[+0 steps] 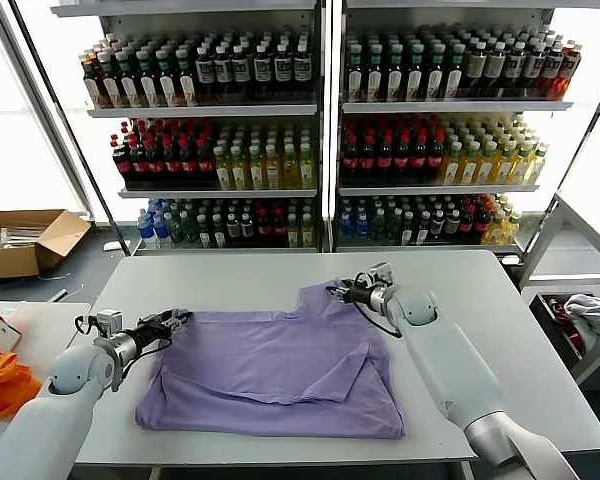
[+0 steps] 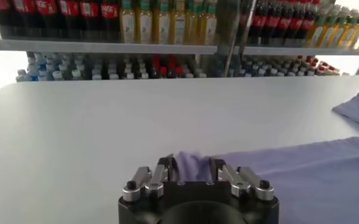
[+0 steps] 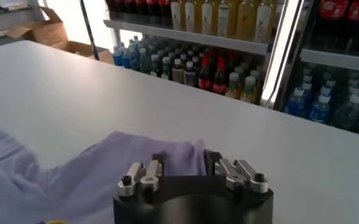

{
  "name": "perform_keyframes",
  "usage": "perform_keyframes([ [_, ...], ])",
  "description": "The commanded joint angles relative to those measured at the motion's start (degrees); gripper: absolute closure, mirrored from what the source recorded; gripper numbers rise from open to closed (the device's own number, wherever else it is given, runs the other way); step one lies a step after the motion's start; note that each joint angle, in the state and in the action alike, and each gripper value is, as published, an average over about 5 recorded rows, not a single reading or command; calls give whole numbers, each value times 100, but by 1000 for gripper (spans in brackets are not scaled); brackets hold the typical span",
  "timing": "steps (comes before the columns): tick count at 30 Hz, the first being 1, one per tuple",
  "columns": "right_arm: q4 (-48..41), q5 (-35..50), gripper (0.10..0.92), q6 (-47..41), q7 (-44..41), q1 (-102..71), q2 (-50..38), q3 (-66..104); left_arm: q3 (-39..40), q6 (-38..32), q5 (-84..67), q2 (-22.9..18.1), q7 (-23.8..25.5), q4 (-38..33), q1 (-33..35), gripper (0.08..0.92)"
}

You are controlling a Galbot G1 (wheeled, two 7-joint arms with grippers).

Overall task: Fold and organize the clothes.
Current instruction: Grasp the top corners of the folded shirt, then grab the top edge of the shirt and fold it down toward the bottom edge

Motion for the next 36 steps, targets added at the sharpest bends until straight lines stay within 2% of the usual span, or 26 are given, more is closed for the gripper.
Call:
perform_keyframes([
  [1, 80, 264, 710, 8, 86, 0, 26, 81, 66, 0, 1, -1, -12, -72, 46, 666],
  [7, 799, 885, 891, -88, 228, -75, -67, 148, 3, -32, -55, 14, -75, -318, 63, 839],
  [10, 1239, 1122, 919, -165, 296, -148, -122, 201, -66, -51, -100, 27, -130, -506, 108, 900],
  [19, 2653, 1712, 919, -395, 482, -885, -524, 530, -596, -65, -401, 142, -370, -1507, 592, 915],
  [29, 4380, 1958, 919, -436, 533, -2472, -1115, 1255, -1295, -296, -350, 284, -626, -2777, 1723, 914],
  [36, 5072, 1896, 919, -433, 548, -3508, -1337, 1586, -1723, -270, -169, 258, -801, -3272, 2467, 914],
])
